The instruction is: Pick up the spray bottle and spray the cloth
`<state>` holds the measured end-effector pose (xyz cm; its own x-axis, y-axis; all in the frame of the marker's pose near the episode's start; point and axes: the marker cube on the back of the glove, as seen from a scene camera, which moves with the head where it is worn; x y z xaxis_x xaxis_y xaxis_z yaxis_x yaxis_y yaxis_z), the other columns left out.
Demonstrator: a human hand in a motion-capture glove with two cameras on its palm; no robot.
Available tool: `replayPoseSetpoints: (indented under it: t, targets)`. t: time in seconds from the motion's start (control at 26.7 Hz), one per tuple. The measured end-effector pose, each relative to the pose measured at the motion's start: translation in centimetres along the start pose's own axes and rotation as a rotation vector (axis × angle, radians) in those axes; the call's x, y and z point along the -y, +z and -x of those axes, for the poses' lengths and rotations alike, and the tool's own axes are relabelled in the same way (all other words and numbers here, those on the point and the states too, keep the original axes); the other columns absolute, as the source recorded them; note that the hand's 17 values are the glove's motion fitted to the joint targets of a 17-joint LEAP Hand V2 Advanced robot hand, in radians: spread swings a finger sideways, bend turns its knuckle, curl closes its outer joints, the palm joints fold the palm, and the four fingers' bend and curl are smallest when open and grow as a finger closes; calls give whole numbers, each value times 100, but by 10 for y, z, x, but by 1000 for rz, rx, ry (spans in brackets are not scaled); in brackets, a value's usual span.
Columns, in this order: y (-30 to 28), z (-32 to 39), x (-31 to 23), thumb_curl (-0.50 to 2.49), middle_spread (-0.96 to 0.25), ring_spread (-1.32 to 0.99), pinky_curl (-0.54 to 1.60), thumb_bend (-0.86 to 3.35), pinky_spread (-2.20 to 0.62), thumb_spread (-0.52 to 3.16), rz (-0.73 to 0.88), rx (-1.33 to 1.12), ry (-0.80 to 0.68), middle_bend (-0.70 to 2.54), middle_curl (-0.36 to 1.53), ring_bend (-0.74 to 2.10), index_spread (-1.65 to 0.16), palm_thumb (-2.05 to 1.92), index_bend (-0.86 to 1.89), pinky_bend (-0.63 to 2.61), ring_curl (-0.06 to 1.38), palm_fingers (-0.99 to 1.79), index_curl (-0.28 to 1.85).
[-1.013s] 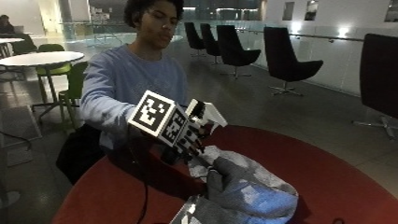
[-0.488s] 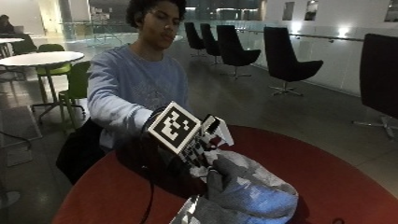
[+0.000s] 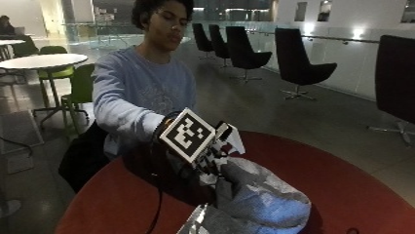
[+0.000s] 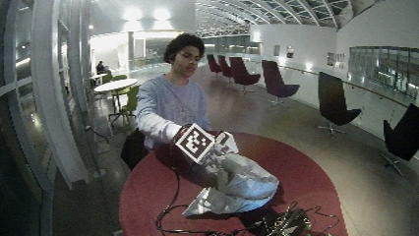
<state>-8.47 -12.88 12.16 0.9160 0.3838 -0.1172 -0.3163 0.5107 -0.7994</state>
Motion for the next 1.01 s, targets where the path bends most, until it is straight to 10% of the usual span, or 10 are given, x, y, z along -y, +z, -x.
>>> replayPoseSetpoints:
  t: [1.01]
  targets:
    - [2, -3, -4, 65, -6, -5, 36, -3, 8, 69, 43, -32, -7, 29, 48, 61, -21, 91, 16, 30, 42, 121, 50]
